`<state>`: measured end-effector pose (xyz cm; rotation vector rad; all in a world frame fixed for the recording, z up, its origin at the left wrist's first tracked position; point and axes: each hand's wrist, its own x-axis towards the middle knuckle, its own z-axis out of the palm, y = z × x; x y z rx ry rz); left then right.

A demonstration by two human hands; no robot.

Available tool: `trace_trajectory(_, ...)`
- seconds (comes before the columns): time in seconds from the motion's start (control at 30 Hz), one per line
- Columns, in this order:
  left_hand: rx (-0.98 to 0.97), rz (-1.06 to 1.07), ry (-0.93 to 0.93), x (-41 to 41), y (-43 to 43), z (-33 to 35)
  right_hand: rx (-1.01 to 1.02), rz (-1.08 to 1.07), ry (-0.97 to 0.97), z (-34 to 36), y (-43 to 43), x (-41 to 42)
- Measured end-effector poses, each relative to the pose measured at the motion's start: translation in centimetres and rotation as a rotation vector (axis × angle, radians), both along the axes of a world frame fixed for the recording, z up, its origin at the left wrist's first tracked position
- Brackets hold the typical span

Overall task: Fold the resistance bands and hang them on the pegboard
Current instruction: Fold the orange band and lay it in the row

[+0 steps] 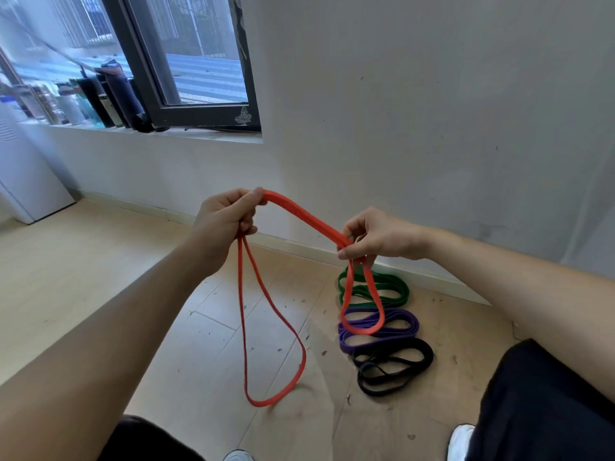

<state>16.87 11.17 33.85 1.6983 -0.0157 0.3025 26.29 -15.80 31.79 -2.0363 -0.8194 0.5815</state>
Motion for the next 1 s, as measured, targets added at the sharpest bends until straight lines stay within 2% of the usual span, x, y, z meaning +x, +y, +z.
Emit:
trace_trajectory(0.1,-0.003,-0.019,0.085,0.1,1.7,-0.6,0.088,-0.041,-0.045,1.2,-0.5,-0.1)
trace_trajectory(0.27,0.115,-0.158,0.222,-0.2,2.2,-1.1,0.199,-0.072,-0.114,3.4,-1.1,-0.9)
trace_trajectory(0.57,0.188,-0.363,0.219,-0.2,-3.5,0.6,0.171,0.047,-0.169,3.9,0.4,-2.8)
trace_trajectory(0.77,0.230,-0.306,0.171,-0.4,-5.8,0.8,0.105,0.083,-0.135,2.8,1.3,-3.1)
trace_trajectory(1.0,0.149,-0.196,0.135,-0.5,-4.7,0.7,-0.076,0.085,-0.024,1.0,0.4,-1.1)
